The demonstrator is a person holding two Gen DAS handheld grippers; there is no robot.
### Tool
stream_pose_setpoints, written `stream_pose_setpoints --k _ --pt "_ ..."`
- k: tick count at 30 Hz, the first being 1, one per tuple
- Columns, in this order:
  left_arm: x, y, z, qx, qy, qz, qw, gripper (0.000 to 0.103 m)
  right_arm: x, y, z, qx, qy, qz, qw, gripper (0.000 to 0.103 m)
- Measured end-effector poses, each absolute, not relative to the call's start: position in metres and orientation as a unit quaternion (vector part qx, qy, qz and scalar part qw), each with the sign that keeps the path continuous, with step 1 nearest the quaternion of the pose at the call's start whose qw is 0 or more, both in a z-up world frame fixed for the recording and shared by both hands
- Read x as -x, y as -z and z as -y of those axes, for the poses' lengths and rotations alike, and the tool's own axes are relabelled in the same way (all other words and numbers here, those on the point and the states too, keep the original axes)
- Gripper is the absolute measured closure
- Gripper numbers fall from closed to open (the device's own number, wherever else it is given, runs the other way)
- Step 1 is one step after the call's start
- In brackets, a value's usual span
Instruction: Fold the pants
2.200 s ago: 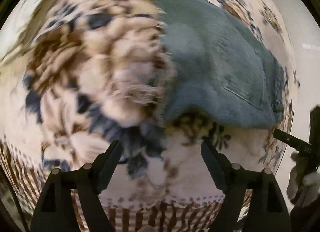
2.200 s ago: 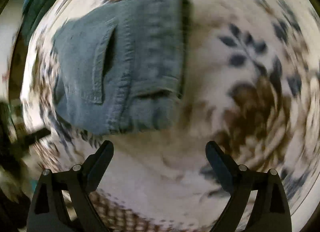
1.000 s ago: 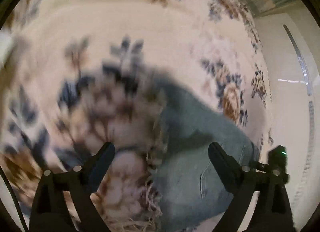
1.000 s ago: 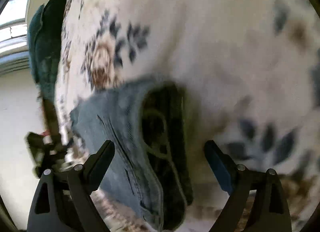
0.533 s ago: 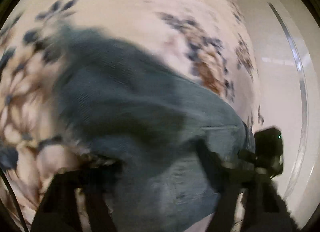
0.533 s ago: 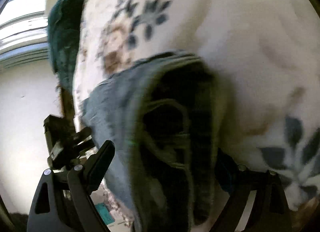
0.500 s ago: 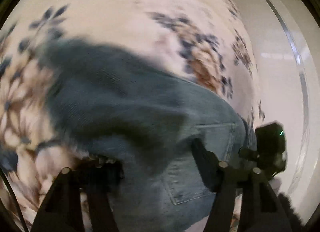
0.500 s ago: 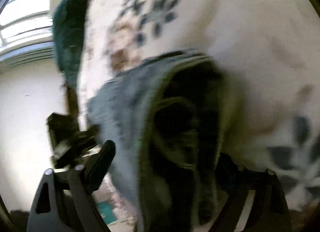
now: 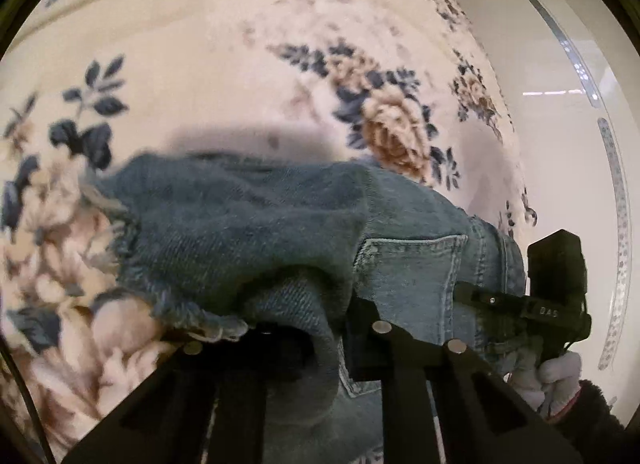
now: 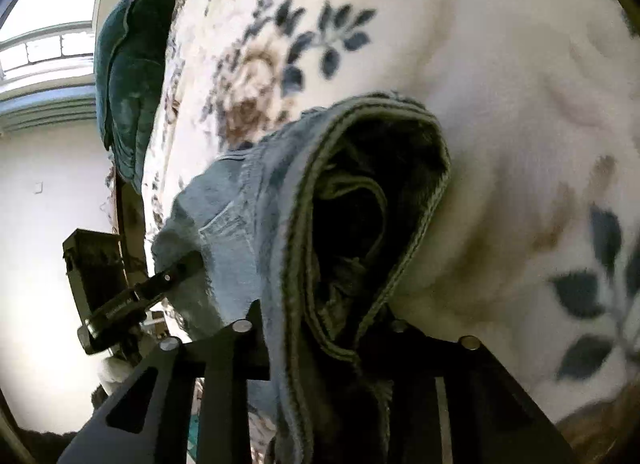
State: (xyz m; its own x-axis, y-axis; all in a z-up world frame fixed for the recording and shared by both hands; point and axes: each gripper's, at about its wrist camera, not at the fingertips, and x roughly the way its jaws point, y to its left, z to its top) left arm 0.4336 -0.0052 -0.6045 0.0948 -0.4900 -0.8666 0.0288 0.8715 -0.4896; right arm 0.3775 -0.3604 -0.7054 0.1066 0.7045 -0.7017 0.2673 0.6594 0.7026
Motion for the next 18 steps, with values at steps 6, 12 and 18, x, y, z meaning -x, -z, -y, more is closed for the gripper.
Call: stream_pose_setpoints --k 6,12,18 --pt "-0.426 0.558 -0.022 0.187 0.171 -0.634 0.730 0.094 -0.373 0.656 0.348 -0.379 -0.181 -0.636 0.648 0.078" --pt "-0.420 0.496 -0.076 0.205 0.147 -0.603 0.757 0.094 -0.378 0.598 0.305 -0.363 -0.217 -0.631 0.650 0.078" --pt "-0.410 0.433 -0.171 0.231 0.122 -0.567 0.781 0.094 -0.391 0.521 0.199 -0.352 -0.268 -0.617 0.651 0.078"
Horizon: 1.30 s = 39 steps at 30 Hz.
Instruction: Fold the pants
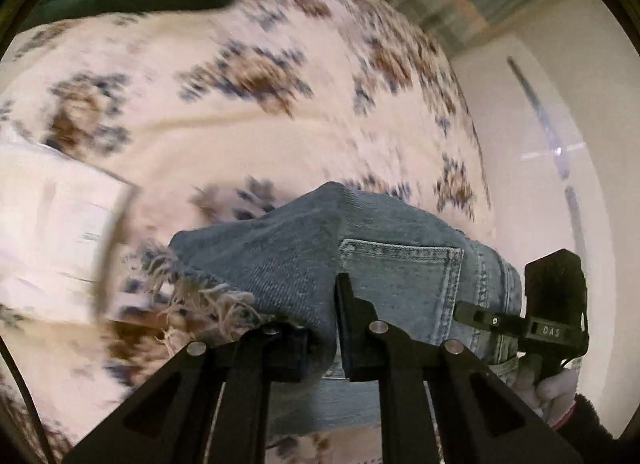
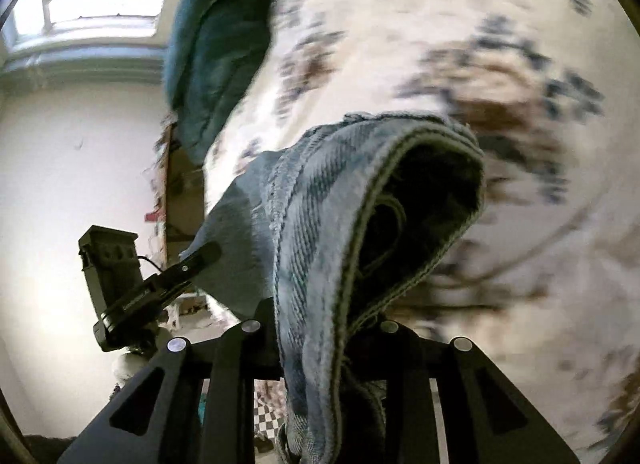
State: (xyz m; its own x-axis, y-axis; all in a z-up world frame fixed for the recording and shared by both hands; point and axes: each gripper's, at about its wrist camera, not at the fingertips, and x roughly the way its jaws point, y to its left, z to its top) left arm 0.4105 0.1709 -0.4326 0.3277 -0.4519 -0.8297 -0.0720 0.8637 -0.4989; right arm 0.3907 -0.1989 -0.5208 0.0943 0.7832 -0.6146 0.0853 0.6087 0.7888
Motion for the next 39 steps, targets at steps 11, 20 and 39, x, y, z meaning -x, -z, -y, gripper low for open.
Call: stream_pose_setpoints --k 11,20,39 --pt "-0.408 0.386 -0.437 0.232 0.048 -0.546 0.803 0.094 -0.423 0.476 -0.073 -0.348 -0.342 -0.605 0.630 0.078" --pt "-0.447 0.546 -0.565 0.200 -0.020 -0.622 0.756 0.094 -0.453 0.625 -0.226 -0.357 -0.308 -0.657 0.588 0.078" --pt "-0.379 0.464 -0.505 0.112 -0.076 -0.556 0.820 0.004 -0.403 0.507 -0.210 0.038 -0.157 -0.626 0.763 0.009"
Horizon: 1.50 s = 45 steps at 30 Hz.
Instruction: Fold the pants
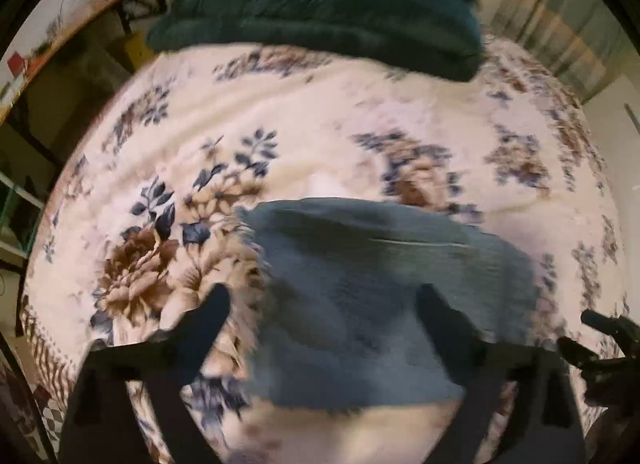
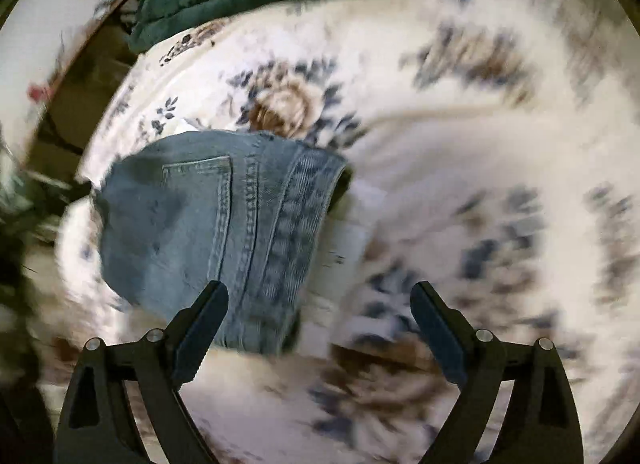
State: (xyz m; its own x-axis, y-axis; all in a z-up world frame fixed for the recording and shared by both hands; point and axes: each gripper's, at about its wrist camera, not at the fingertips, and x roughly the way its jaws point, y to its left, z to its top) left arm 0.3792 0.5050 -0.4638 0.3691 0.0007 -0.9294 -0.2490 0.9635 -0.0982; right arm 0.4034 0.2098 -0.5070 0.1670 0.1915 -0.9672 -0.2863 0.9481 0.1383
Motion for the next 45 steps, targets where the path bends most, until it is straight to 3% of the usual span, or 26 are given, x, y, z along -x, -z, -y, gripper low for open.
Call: stream_pose_setpoints --k 15,21,31,45 --pt "-0.200 0.199 -0.361 0.085 -0.088 -0.447 0.886 0.004 -0.226 0.204 -0.096 0.026 -0.082 -0.477 0.874 0.008" --pt "-0.123 0.126 -0.307 0.078 -0.106 -0.402 0.906 0.004 -0.144 0.120 -0.053 0.028 -0.112 -0.449 0.886 0.008" --pt "-0.022 0.072 -0.242 0.074 -0.145 -0.374 0.913 0.004 -0.008 0.012 0.017 0.057 -0.129 -0.397 0.907 0.008" --pt "0.047 0.031 -0.214 0.041 -0.108 -0.346 0.931 0.004 0.098 -0.061 0.041 0.031 -0.083 -0.354 0.931 0.008"
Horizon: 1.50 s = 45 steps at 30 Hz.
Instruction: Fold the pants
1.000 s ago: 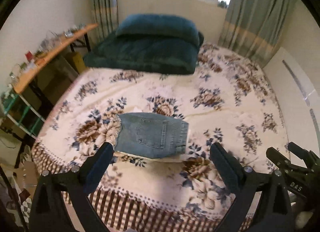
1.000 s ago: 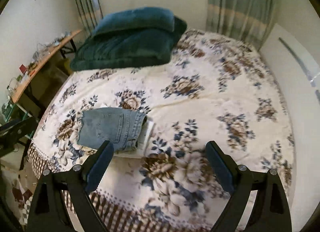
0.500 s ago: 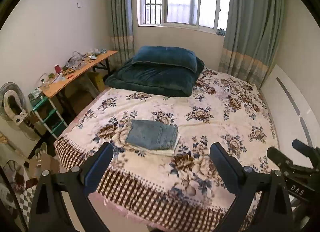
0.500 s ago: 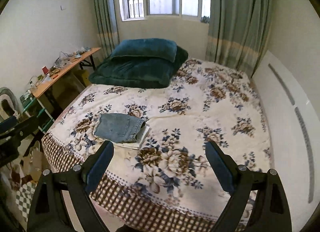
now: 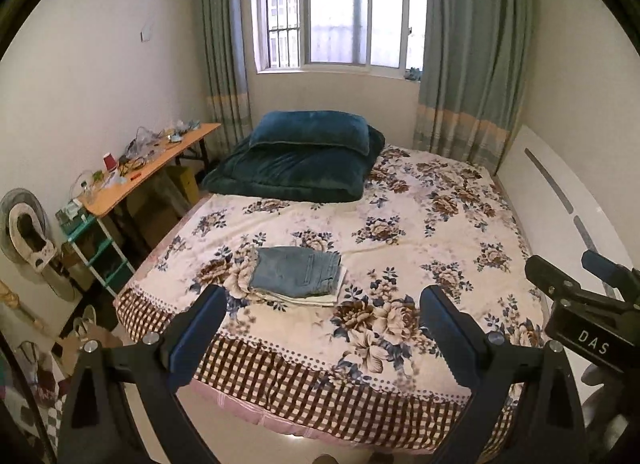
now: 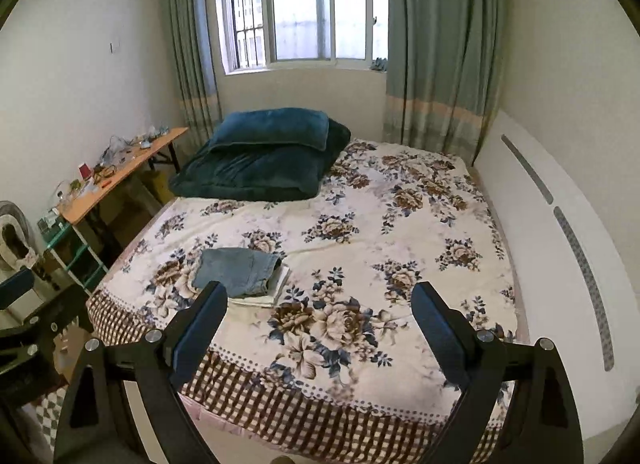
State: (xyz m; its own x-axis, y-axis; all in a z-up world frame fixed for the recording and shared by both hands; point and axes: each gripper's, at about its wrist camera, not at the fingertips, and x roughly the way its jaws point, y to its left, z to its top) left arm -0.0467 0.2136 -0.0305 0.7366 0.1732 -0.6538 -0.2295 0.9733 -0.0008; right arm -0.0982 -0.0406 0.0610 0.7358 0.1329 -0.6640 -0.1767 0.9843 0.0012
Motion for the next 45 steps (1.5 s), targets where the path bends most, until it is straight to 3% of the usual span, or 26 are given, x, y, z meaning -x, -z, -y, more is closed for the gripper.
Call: stream_pose_setpoints --k 45 --pt "0.078 0.022 -0.223 0.036 -0.133 -0.328 0.935 0.000 0.116 -0.075 0.032 0.016 -0.103 -0.365 0.925 0.007"
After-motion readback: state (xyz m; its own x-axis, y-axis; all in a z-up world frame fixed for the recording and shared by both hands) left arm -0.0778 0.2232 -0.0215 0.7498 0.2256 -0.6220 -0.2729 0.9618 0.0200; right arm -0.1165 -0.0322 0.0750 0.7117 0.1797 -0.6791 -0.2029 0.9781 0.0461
